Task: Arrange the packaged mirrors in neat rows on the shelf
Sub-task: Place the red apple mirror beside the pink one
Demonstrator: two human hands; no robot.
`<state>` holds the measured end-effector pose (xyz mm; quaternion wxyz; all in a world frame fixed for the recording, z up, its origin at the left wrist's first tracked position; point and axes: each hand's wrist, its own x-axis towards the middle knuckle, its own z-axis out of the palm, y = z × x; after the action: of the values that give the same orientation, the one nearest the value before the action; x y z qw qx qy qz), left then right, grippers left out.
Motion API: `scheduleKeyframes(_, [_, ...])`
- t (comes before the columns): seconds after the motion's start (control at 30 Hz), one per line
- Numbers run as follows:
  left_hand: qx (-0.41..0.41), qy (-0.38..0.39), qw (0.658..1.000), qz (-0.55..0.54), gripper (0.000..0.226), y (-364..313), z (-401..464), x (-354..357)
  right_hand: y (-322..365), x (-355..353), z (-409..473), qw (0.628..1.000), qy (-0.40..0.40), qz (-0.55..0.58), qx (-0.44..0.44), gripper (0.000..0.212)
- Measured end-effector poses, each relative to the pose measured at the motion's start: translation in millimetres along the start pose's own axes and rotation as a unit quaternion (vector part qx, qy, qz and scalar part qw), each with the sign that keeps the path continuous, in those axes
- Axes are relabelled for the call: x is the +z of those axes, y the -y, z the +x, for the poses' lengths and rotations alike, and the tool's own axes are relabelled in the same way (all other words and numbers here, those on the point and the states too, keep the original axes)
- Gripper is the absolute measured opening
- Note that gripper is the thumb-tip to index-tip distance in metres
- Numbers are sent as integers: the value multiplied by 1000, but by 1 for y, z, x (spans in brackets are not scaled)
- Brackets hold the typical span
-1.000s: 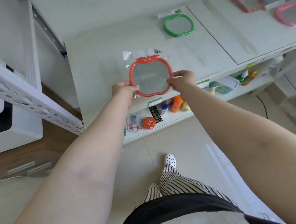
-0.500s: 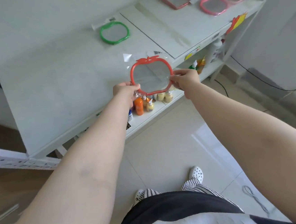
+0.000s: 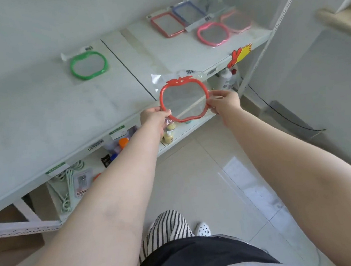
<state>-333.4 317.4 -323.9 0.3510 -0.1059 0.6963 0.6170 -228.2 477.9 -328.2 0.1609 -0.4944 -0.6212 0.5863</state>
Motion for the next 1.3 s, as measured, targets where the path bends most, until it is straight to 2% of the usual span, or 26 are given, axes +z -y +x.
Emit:
scheduleKeyframes(0.07, [11,-14,1000,0,17,-10,8,13,7,-3,17,1000,4,10,3,34])
scheduleKeyframes(0.17, [15,-20,1000,-5,31,-26,28,31,19,-5,44,1000,13,20,5,31])
scheduleKeyframes(0.33, [15,-19,1000,-2,32,-50,69,67,48,-8,91,1000,5,-18,9,26])
scheduleKeyframes(0.57, [-14,22,999,23,37,-81,117,104,77,-24,165,999,24,-29,27,12])
scheduleKeyframes(0.8, [-43,7,999,3,44,-101,161,131,108,-17,251,997,71,-5,17,27])
scheduleKeyframes(1.0, [-45,-48,996,-56,24,-110,194,170,134,1,330,984,173,-41,-7,41])
scheduleKeyframes(1.17, [-28,-100,991,-80,24,-111,217,199,146,13,376,970,221,-96,-32,50])
scheduleKeyframes(1.3, [-19,-111,990,-83,25,-107,231,209,151,22,398,957,264,-114,-30,54])
